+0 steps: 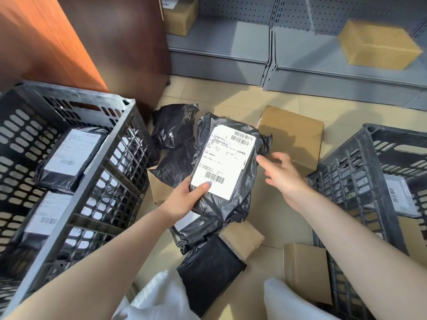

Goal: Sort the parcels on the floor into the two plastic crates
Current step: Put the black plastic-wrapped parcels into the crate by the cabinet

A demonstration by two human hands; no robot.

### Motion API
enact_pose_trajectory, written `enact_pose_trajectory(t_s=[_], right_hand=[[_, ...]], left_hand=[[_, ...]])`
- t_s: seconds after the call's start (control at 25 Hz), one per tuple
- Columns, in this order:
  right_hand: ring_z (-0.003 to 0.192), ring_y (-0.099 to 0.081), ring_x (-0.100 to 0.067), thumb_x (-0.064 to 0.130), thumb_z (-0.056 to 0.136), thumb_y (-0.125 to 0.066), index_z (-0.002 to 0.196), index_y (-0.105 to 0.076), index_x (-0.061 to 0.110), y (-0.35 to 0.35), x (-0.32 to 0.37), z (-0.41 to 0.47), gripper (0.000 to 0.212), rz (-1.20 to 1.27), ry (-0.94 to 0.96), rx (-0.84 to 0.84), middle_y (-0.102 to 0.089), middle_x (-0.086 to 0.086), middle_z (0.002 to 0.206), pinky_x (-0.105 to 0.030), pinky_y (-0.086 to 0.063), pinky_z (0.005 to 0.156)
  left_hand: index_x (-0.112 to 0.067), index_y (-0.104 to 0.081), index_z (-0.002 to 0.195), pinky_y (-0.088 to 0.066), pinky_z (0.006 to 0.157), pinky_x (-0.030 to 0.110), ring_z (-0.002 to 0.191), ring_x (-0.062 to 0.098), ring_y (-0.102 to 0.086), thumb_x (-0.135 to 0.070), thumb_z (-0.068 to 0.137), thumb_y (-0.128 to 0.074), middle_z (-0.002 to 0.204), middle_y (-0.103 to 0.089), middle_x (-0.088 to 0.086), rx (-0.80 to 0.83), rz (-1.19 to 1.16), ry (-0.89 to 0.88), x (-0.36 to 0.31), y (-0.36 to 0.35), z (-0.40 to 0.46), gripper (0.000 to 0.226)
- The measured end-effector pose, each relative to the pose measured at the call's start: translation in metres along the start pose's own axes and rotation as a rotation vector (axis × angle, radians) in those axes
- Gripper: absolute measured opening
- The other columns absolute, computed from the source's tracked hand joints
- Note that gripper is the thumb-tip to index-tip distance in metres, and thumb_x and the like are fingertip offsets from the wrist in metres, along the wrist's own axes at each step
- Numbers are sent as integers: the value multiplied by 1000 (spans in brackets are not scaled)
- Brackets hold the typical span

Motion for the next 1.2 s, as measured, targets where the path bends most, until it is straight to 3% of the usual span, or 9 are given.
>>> enact_pose_trajectory(t_s=[0.12,0.2,0.32,0.44,0.68,0.84,1.0,1.12,1.2], right_hand=[[116,-56,-19,51,91,-63,144,-37,20,-13,17,-3,68,-38,36,23,-52,4,123,-41,-48,104],[116,-56,-19,52,92,-61,140,-38,22,-29,35,-6,61,-29,46,61,-51,0,129,-39,-50,101],[114,-55,-19,51,96,-54,126,-40,26,-63,65,-17,41,-27,68,146,-52,-1,127,-36,-50,98],[111,-57,-19,48,99,-50,120,-43,26,-98,92,-28,31,-61,121,198,-57,-3,123,-37,-52,95],[109,-61,-20,39,94,-47,114,-53,30,-177,137,-53,23,-148,282,299,-64,4,111,-49,-50,100],[103,-61,-12,35,98,-50,125,-55,32,-231,162,-73,28,-222,406,355,-65,6,111,-39,-48,98],[126,-53,-18,30,103,-45,146,-42,29,-291,159,-101,43,-372,478,474,-51,0,145,-26,-40,98],[132,-49,-21,27,103,-43,152,-36,27,-324,146,-119,49,-514,552,543,-37,3,157,-28,-38,101],[147,-26,-18,26,103,-43,154,-31,24,-344,131,-126,53,-654,598,595,-23,4,163,-31,-26,114]], left_hand=[[-33,-46,134,-42,108,36,116,1,-60,-52,88,-65,123,-65,-20,-66,-28,-56,-23,31,-1,53],[-31,-38,141,-48,103,44,117,12,-63,-50,84,-70,128,-64,-11,-101,-84,-95,-39,55,-6,68],[-23,-40,141,-50,101,42,110,12,-67,-37,88,-68,126,-67,-6,-143,-125,-140,-64,92,-17,62],[-27,-46,136,-46,105,41,113,11,-65,-39,88,-67,124,-68,-10,-186,-153,-161,-77,131,-36,54],[-32,-52,128,-47,101,40,113,17,-66,-34,92,-63,123,-69,-6,-276,-163,-221,-97,203,-80,38],[-24,-54,132,-47,102,43,113,20,-66,-26,98,-54,124,-69,-3,-364,-201,-153,-76,259,-105,34],[-31,-59,123,-51,89,40,103,18,-71,-28,101,-48,114,-73,-4,-438,-275,-9,-30,305,-134,25],[-30,-58,124,-51,79,36,96,17,-72,-30,101,-48,111,-74,-3,-510,-288,80,3,331,-153,25],[-28,-60,120,-50,78,32,90,12,-73,-29,100,-50,106,-75,-6,-511,-266,138,25,340,-161,22]])
Point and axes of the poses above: each hand's wrist, its own z-axis towards the middle knuckle, its own y-axis out of the back of the hand, x = y × z, the point moved 10 cm from there along z, towards the middle knuckle
